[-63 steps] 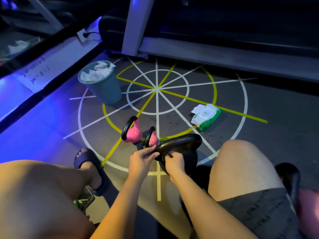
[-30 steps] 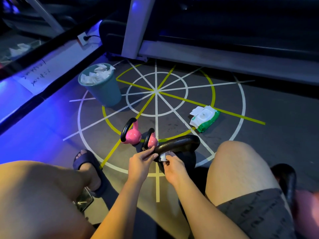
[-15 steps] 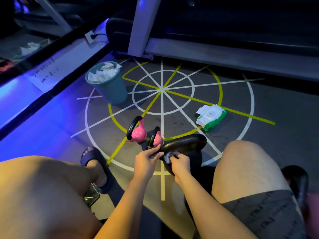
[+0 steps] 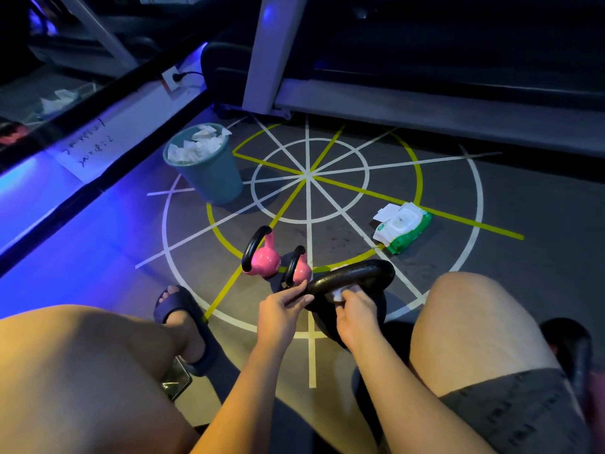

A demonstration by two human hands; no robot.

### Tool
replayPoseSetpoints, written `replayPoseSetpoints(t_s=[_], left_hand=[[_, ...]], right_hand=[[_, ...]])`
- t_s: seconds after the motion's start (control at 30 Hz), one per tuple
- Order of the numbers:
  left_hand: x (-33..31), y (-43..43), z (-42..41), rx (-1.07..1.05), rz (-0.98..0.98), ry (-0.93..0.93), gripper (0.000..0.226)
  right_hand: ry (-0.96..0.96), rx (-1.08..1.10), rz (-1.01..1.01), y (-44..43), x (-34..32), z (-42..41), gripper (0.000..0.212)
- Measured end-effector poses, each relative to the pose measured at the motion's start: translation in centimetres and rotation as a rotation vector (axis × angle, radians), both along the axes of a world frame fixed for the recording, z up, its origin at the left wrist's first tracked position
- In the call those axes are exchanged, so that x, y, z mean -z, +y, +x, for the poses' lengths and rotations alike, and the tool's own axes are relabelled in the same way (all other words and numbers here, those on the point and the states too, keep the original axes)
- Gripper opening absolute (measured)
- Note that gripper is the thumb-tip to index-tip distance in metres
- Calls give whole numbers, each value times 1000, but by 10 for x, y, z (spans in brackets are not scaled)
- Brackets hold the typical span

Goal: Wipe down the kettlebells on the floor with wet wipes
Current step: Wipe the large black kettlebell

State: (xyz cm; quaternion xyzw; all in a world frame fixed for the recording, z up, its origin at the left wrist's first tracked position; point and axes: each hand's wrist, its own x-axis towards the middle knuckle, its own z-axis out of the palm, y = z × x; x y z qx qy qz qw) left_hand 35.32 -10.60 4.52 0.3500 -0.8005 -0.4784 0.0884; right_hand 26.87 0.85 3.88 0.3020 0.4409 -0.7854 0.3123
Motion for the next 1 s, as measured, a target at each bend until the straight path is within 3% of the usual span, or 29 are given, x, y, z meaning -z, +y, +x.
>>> replayPoseSetpoints(t_s=[0.07,0.17,0.3,0.37,0.47,0.57,0.63,0.7,0.8,0.9,1.0], left_hand=[[1,-2,0,2,6,2,38],[0,-1,0,11,-4,-8,38],[-1,1,0,-6,-18,-24,39],[-1,2,0,-9,-16,-27,40],[-1,4,0,-20,-4,-23,40],[0,4,0,-29,4,-26,39],[0,2,-1,-17,3,-25,39],[1,0,-1,-6,-2,-29,39],[2,1,-1,-8,-1,-32,39],[4,1,0,-25,2,-10,38],[5,-1,0,-26,27,13,37]], right_hand=[[89,-180,154,-9,5,16,25],[146,-241,312,-14,-4,27,27],[5,-120,100,-10,-6,19,22],[47,-105,171,7,-3,10,14],[140,-61,352,18,8,-21,20],[108,-29,302,18,-10,-7,18],[-20,16,77,1,-12,7,18],[-47,-25,1,-11,-8,19,21],[-76,71,-3,2,-7,6,21],[-11,-6,160,6,-4,-12,25],[16,-35,109,-3,-10,10,22]])
